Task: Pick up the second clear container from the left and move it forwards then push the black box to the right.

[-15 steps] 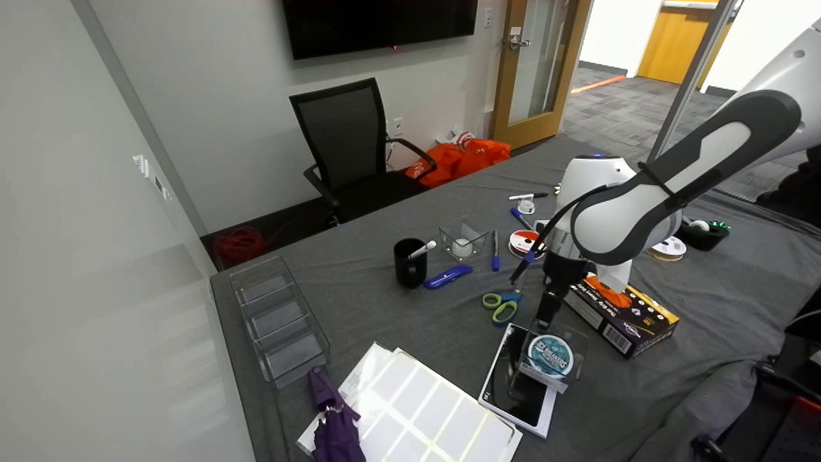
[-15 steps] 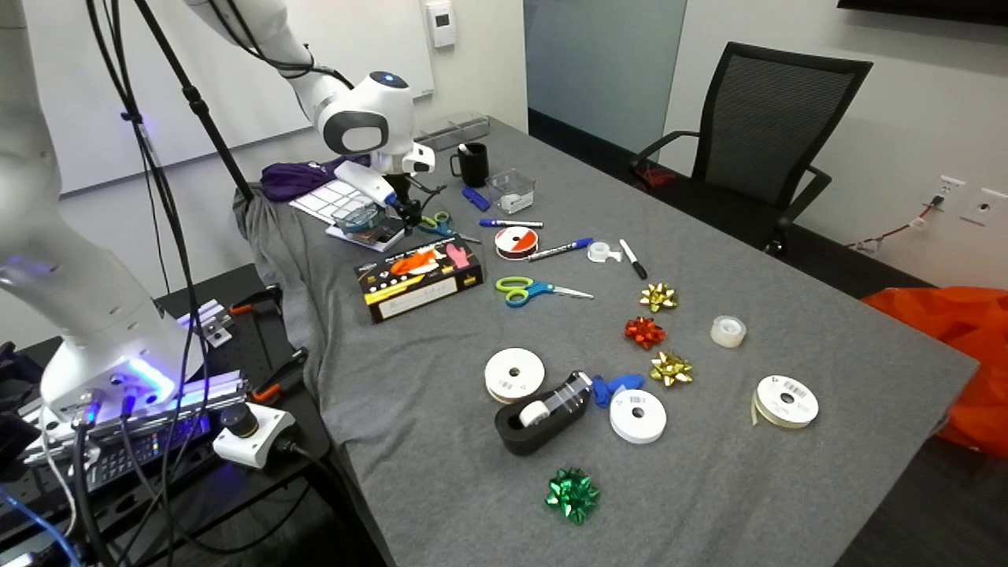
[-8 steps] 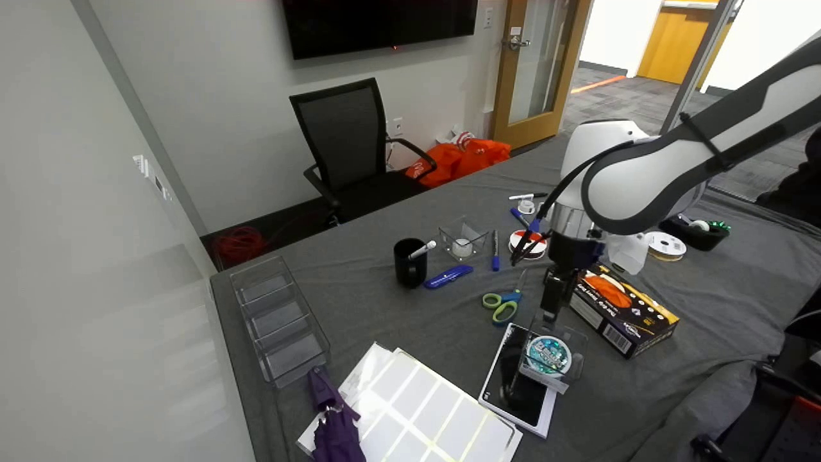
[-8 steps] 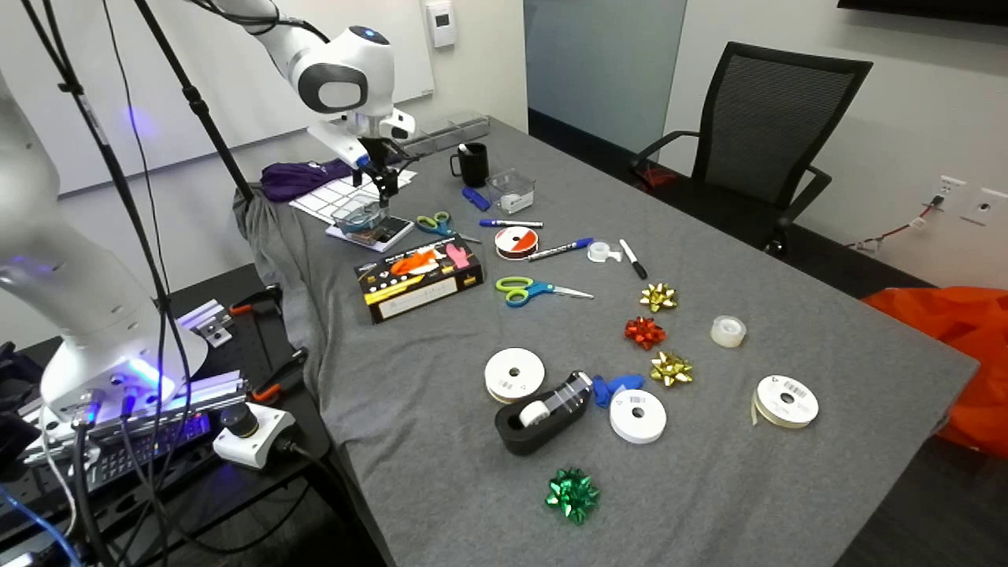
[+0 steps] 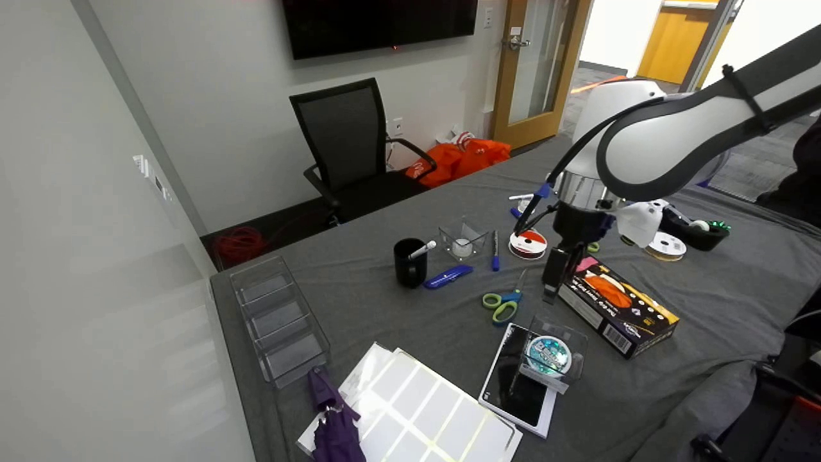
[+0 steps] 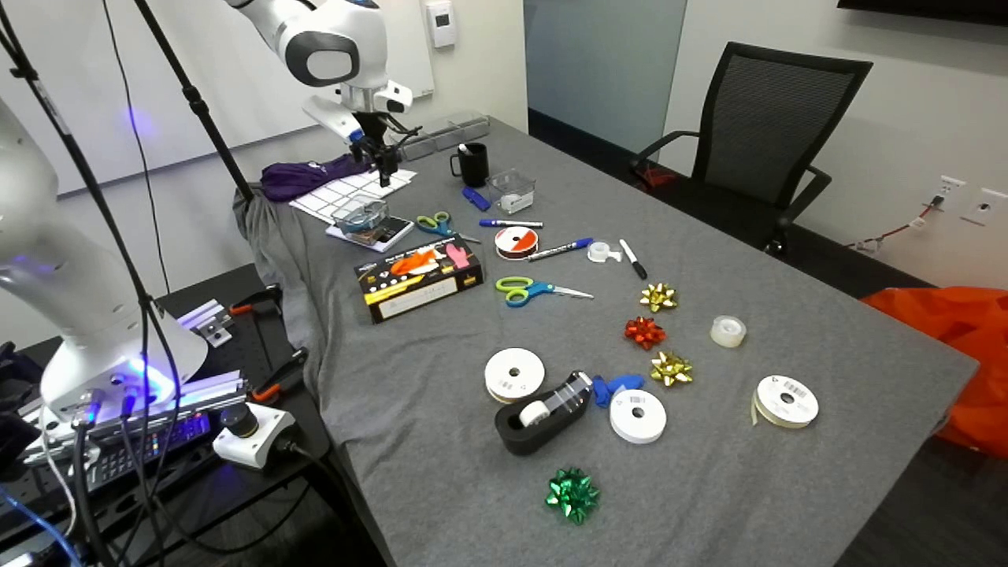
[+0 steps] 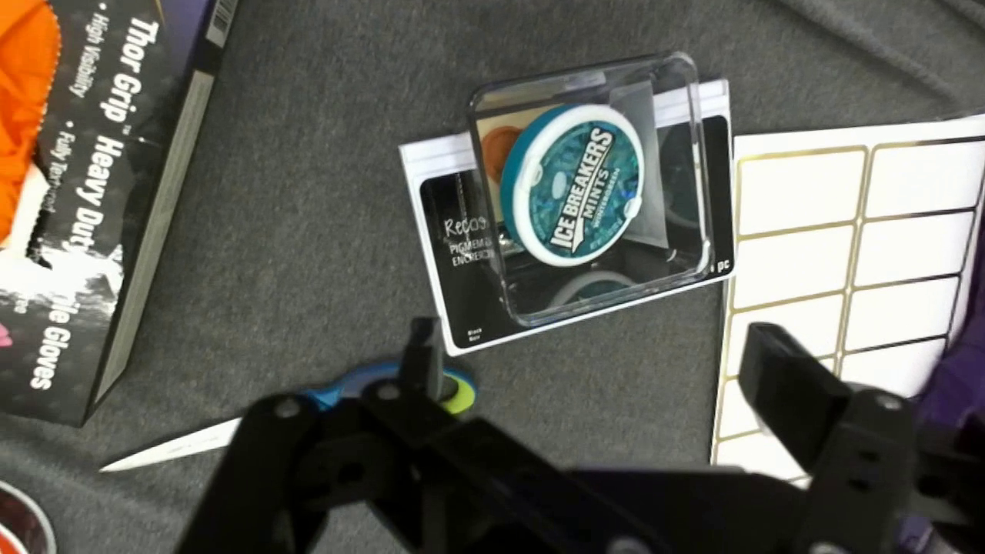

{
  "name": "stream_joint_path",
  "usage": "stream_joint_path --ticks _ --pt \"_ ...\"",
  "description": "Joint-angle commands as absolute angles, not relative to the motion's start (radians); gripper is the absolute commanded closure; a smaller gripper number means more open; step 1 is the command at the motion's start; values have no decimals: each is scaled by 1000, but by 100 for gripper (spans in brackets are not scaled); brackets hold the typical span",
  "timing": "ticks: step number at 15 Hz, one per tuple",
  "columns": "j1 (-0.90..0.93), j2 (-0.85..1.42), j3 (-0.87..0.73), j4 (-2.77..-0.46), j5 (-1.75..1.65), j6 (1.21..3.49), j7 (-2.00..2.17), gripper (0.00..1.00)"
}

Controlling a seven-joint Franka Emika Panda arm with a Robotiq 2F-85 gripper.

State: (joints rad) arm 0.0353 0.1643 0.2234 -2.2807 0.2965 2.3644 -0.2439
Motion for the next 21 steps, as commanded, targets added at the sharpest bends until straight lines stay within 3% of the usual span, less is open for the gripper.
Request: stream_joint_path --ticks 1,13,19,20,21 --pt "60 157 178 -2287 234 2422 -217 0" --pt "68 193 139 -2249 185 2477 -47 0" --pt "53 214 147 -2247 441 2532 53 0" --pt "54 219 147 -2246 476 2559 61 25" --pt "57 227 146 -2247 499 2590 72 26"
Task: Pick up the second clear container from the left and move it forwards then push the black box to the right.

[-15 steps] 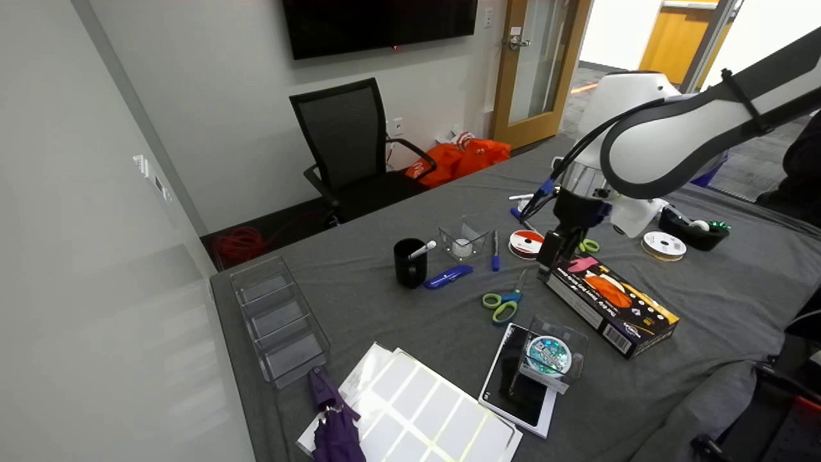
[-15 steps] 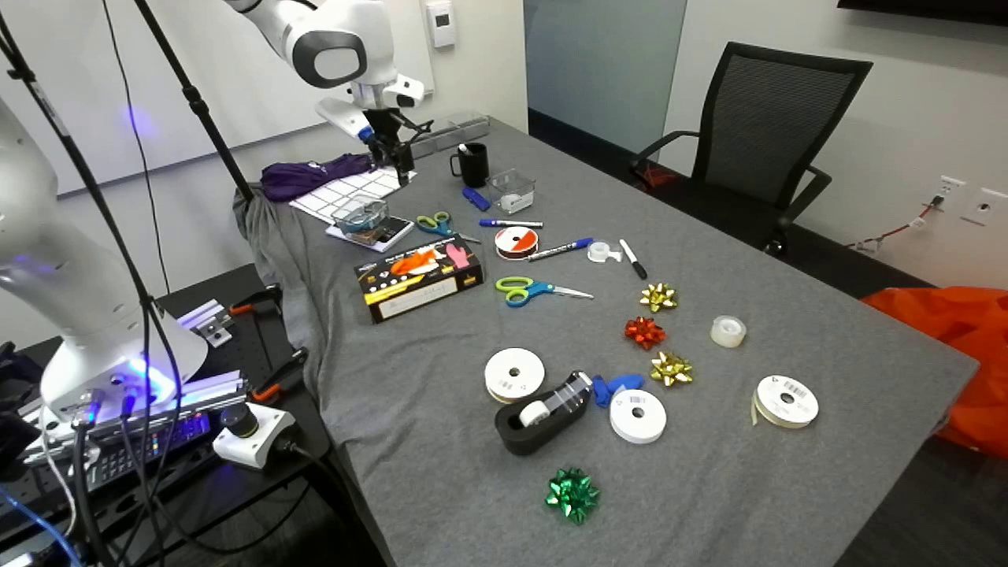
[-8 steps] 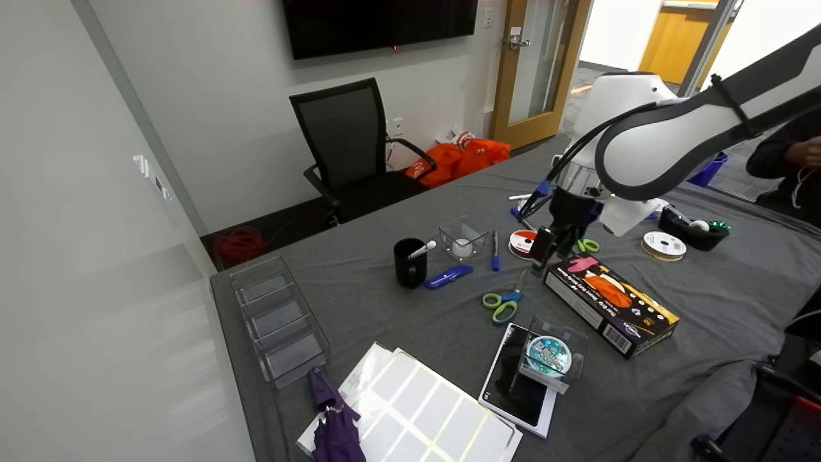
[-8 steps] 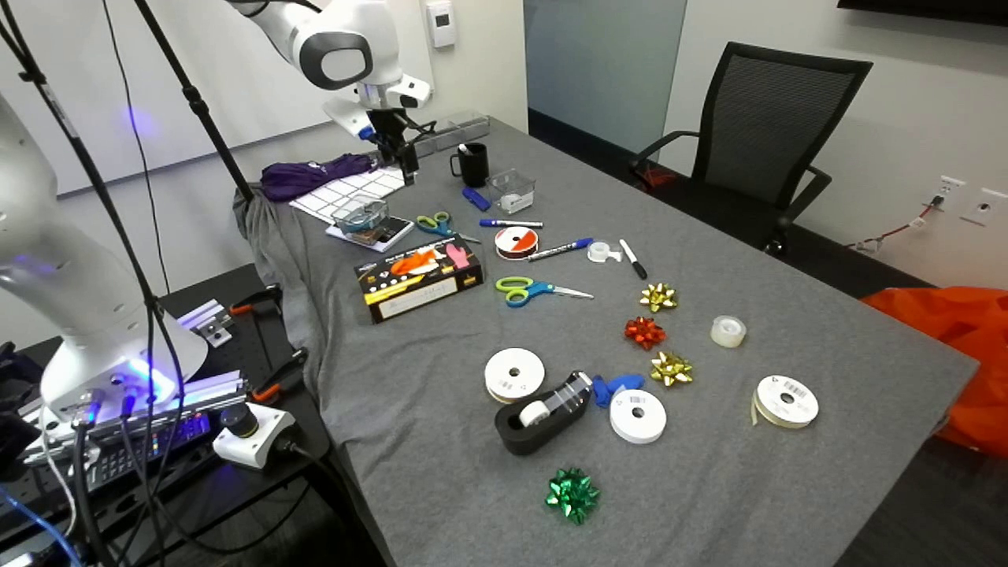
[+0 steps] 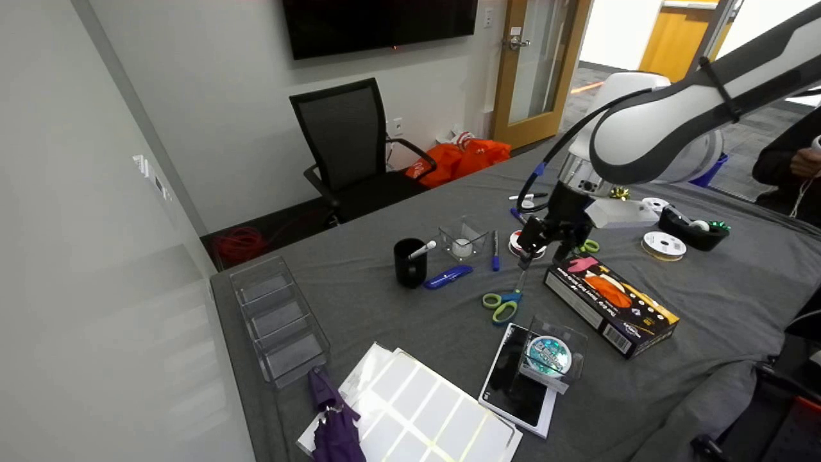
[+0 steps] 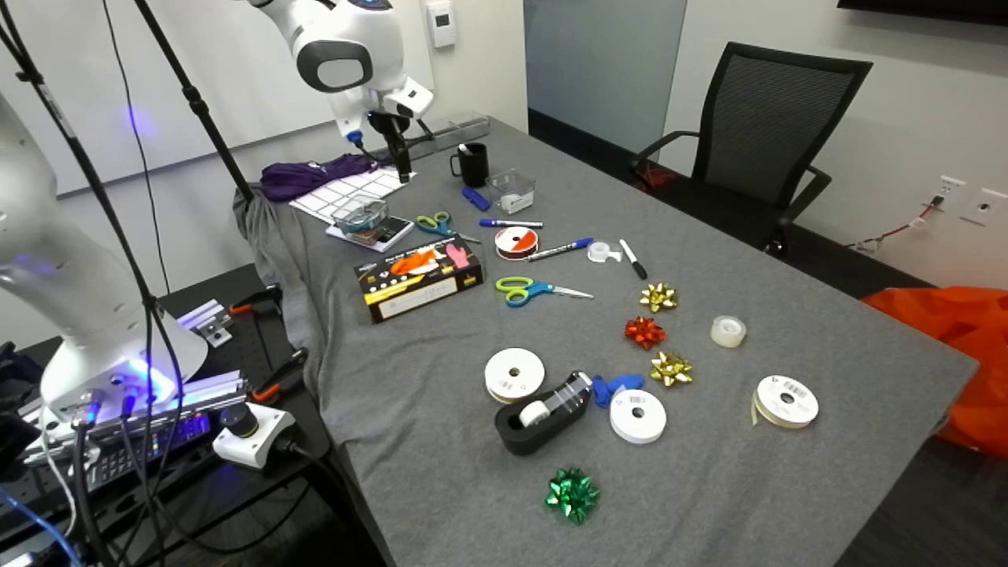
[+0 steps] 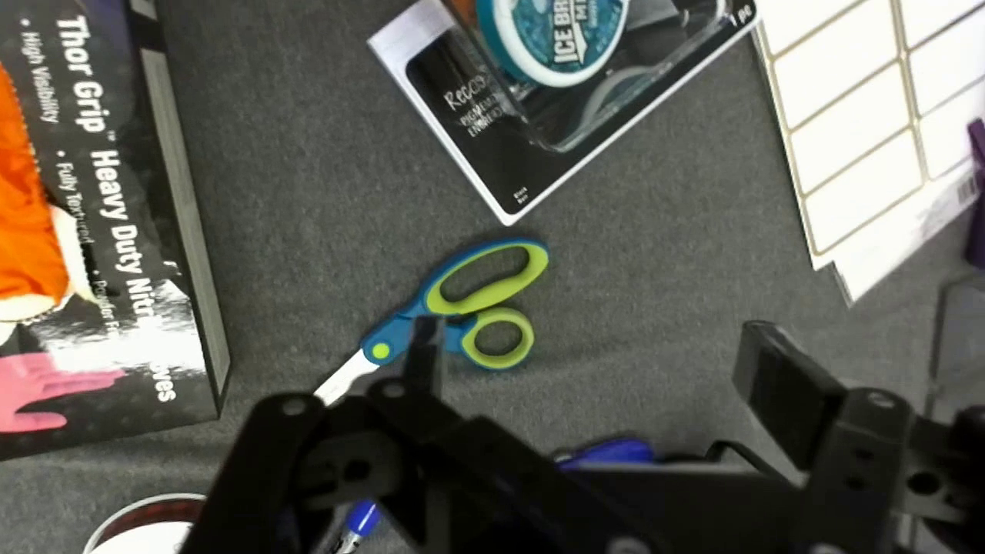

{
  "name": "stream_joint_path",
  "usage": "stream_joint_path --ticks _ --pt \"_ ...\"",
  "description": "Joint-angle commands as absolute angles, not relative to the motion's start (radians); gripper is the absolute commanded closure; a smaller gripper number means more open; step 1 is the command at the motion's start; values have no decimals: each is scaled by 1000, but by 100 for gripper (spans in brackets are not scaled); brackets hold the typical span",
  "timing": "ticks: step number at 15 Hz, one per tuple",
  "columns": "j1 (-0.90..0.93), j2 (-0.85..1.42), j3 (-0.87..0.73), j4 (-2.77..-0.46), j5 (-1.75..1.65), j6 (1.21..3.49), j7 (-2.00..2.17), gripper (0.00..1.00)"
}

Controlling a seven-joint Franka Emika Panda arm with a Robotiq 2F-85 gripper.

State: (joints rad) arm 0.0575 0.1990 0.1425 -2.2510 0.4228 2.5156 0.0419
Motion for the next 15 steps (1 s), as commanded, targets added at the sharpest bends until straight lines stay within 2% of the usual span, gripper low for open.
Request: stream_joint_path --ticks 1,6,10,15 --pt "62 242 141 -2248 503 2632 89 32" --pt "69 321 114 -2263 431 2792 171 69" --pt "88 366 59 -2280 321 2811 253 97" --pt "140 357 -46 -2331 200 2775 440 100"
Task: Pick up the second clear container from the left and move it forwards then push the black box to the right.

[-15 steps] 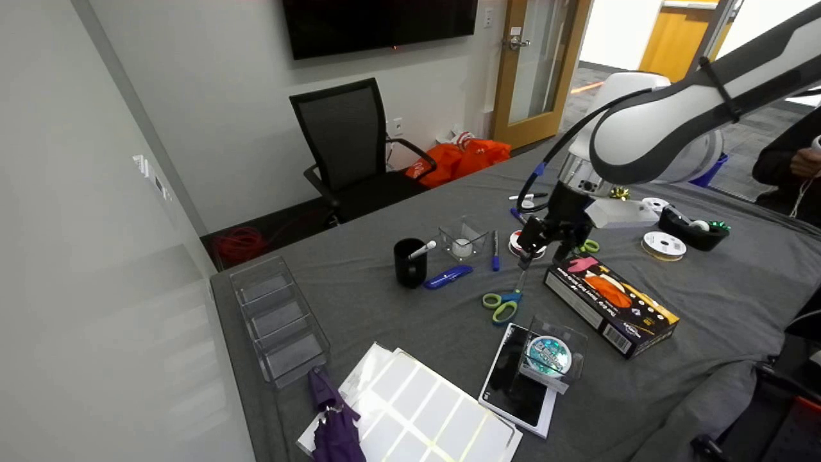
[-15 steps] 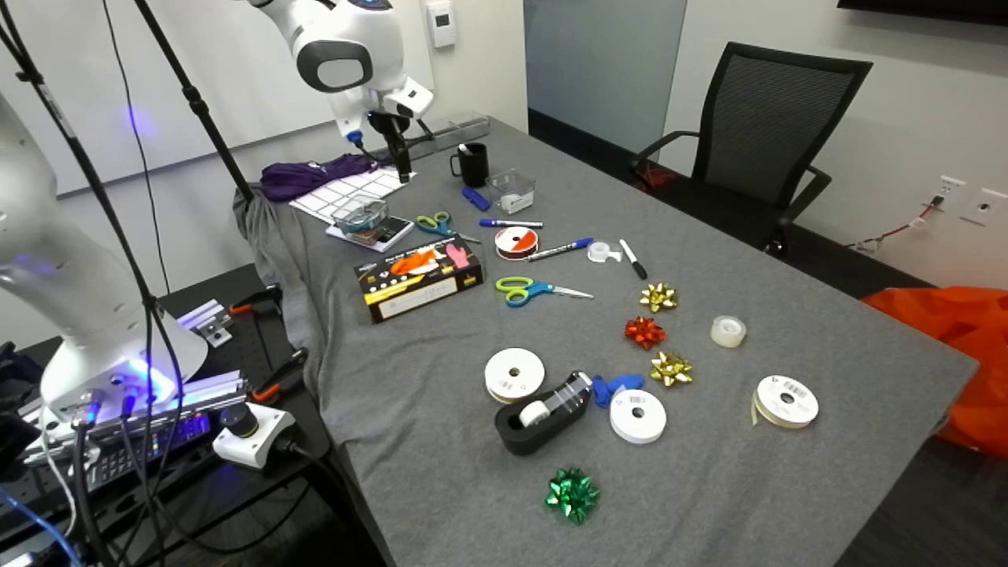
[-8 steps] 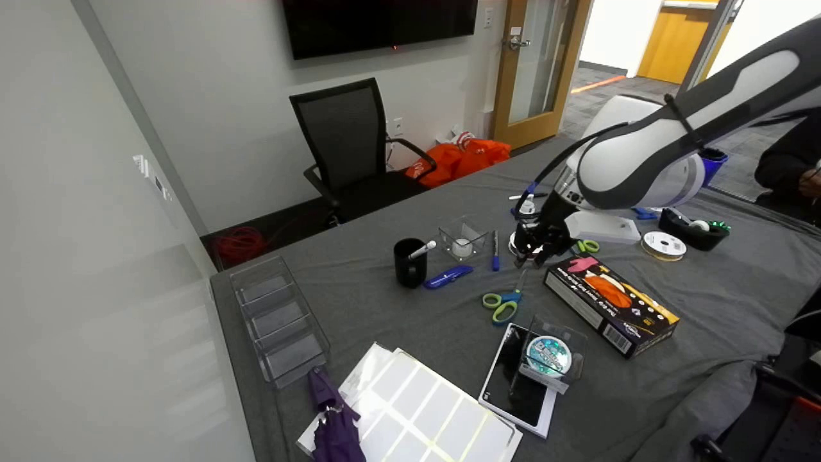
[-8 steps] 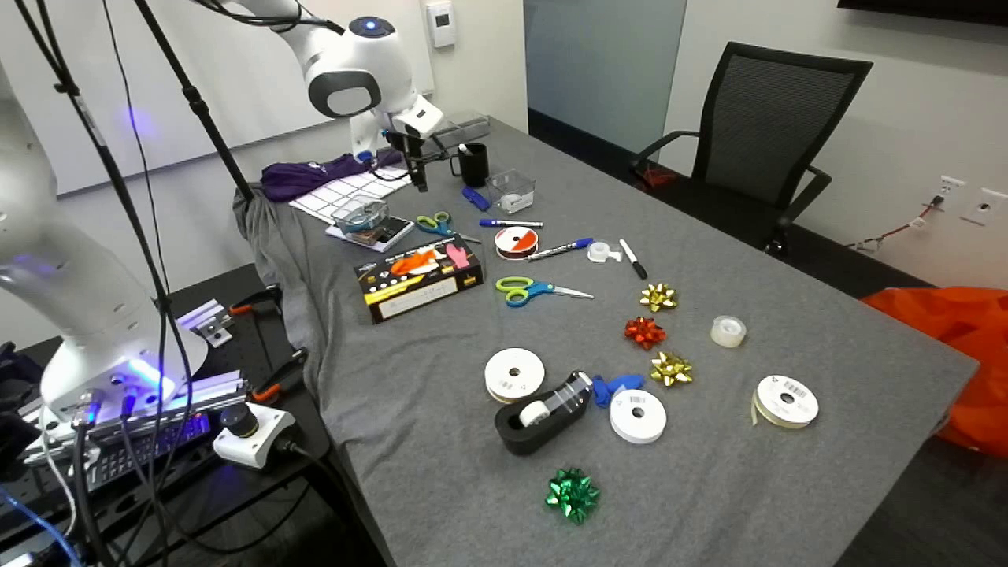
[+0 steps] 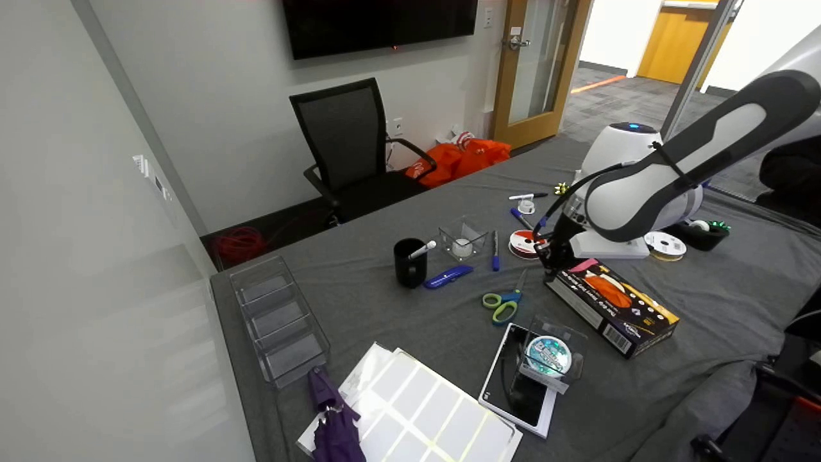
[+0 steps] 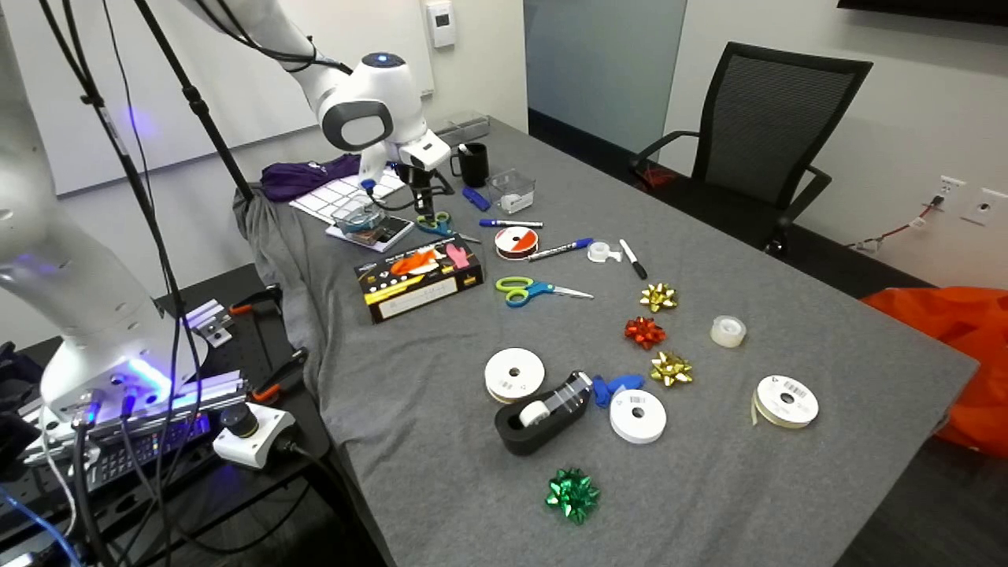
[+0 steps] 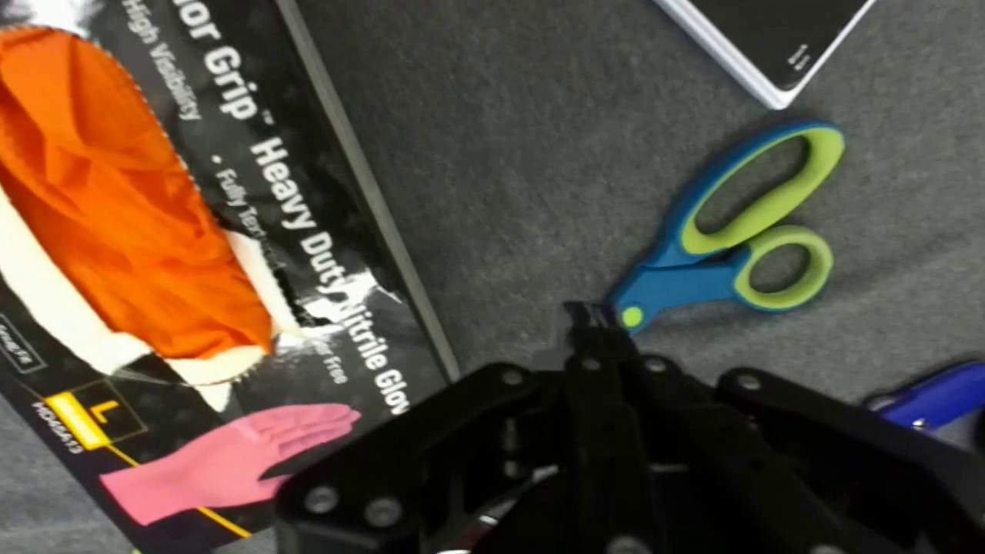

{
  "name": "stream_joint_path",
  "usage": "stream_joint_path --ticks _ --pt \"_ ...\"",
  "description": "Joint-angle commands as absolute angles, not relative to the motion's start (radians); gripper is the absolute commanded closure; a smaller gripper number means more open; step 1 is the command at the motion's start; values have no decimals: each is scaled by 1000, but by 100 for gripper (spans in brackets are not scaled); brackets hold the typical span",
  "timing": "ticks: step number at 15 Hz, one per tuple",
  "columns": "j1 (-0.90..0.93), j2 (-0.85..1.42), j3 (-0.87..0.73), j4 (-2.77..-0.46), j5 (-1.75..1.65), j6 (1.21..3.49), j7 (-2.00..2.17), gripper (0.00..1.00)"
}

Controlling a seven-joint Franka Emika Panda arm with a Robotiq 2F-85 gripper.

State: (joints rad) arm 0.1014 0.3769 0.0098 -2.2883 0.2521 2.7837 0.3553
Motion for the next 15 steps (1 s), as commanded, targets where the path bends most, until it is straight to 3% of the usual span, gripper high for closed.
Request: stream_joint_path --ticks 1,7,12,15 --pt "145 359 -55 -2338 189 2778 460 100" --pt "198 396 -117 -2366 95 2794 558 100" --pt "145 415 -43 -2367 158 2775 458 100" --pt "197 419 -101 -2378 81 2798 490 100"
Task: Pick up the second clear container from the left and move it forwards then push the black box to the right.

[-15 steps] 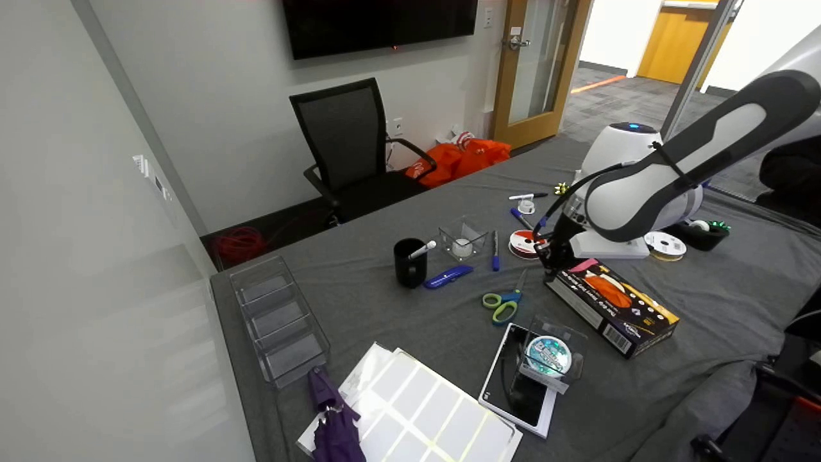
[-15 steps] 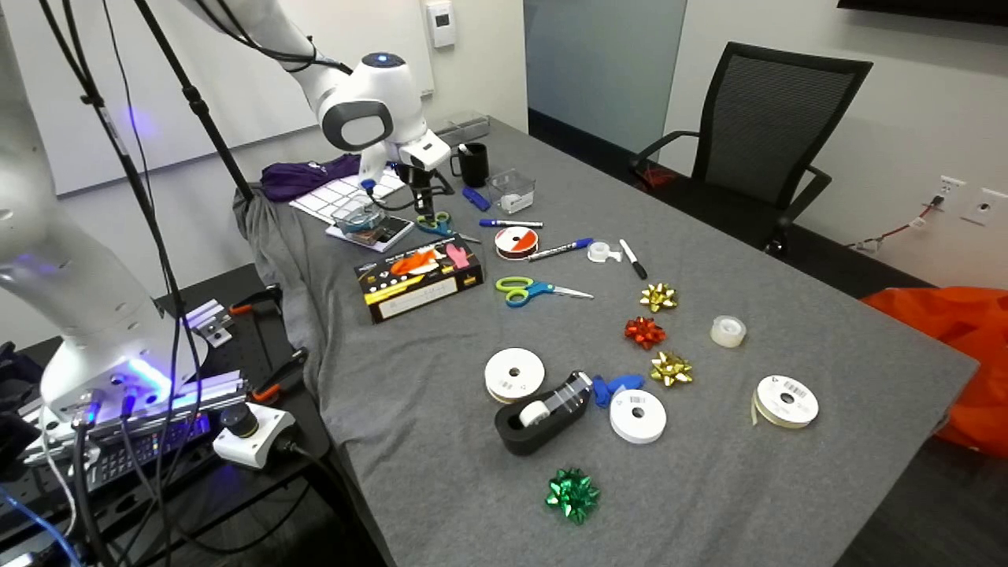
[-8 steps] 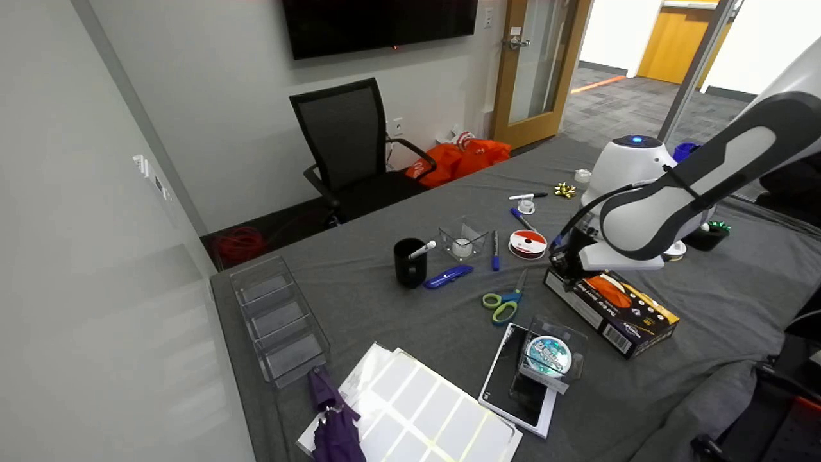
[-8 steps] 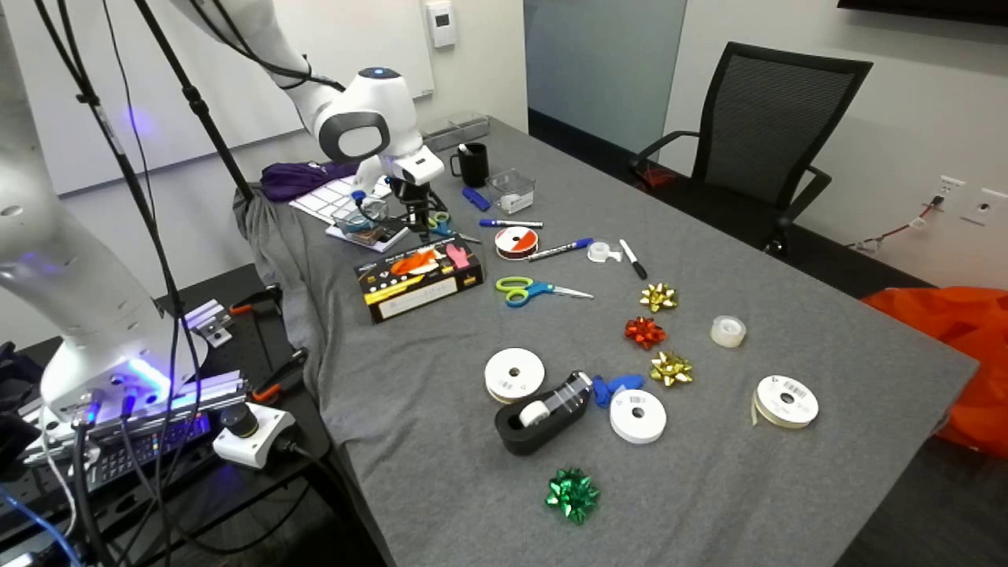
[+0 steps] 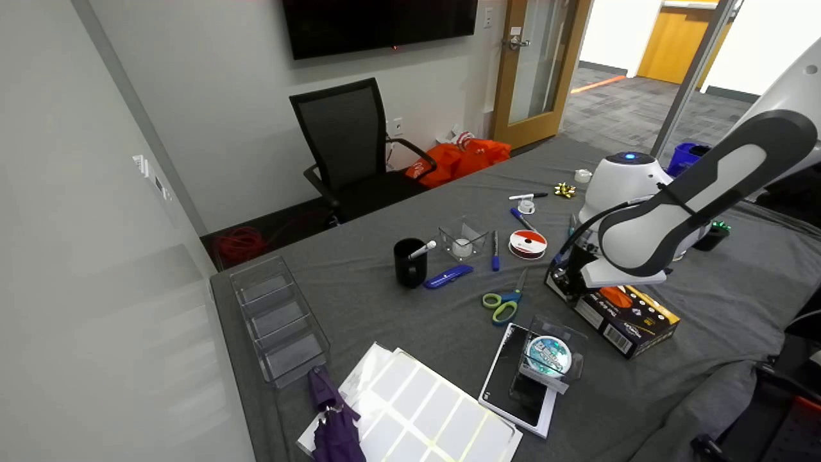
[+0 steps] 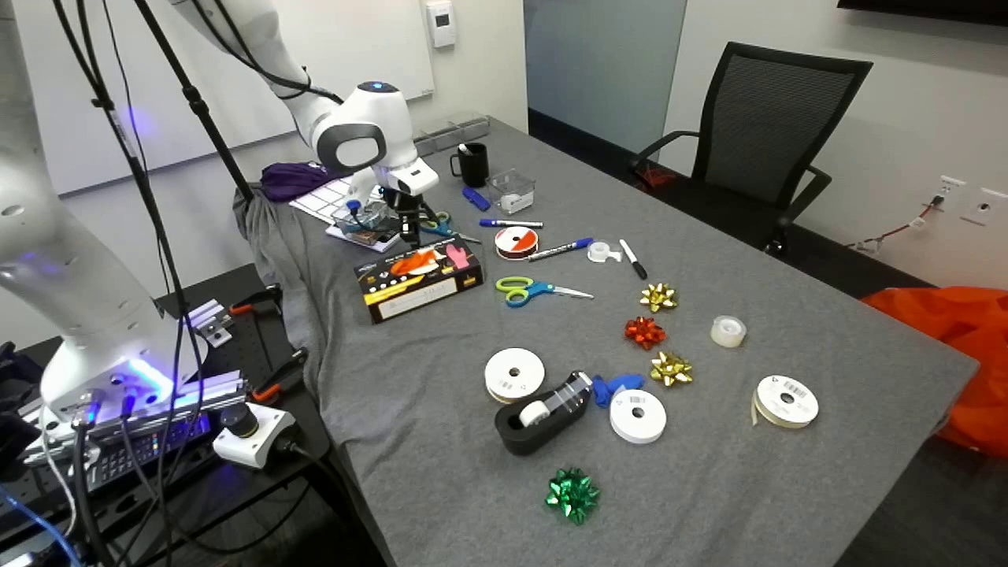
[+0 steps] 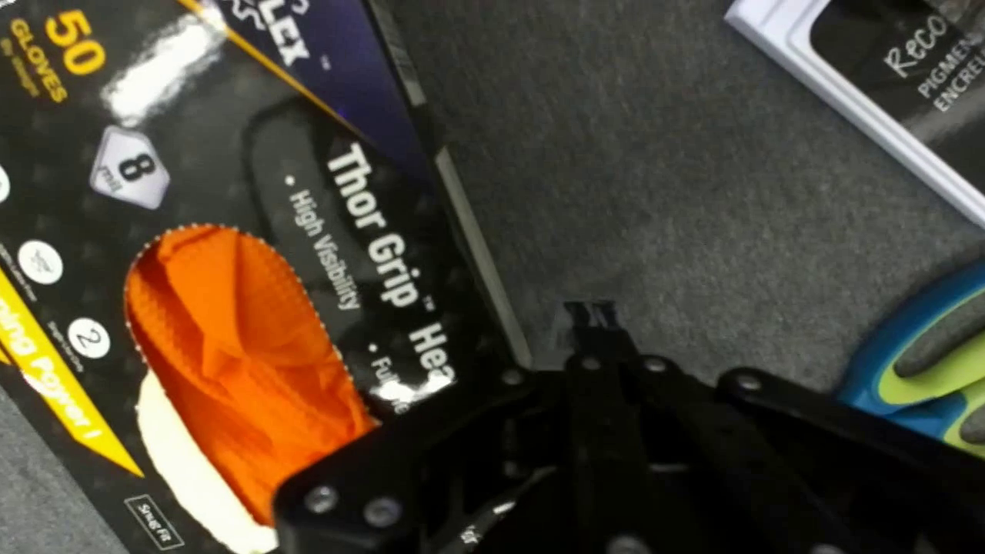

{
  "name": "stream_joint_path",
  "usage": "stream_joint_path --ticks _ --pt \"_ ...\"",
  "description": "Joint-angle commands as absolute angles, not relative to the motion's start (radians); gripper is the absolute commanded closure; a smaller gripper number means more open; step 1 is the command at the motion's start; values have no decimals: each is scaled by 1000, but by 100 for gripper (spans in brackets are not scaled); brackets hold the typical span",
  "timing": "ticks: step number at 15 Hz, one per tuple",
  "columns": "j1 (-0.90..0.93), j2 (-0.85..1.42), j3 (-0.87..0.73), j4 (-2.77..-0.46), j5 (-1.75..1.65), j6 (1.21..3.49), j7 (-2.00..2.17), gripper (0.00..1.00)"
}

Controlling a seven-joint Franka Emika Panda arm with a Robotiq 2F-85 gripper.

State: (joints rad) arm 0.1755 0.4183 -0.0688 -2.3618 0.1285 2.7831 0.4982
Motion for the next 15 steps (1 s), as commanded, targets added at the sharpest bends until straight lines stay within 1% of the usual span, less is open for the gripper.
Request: stream_joint_path --ticks 1,7,11,15 --pt "212 416 -125 -2385 42 2818 490 100" --pt "351 417 -363 -2382 -305 2836 567 100" --pt "382 422 -490 -2383 -512 2831 598 100" --pt "368 413 -555 -2382 -671 2806 620 100"
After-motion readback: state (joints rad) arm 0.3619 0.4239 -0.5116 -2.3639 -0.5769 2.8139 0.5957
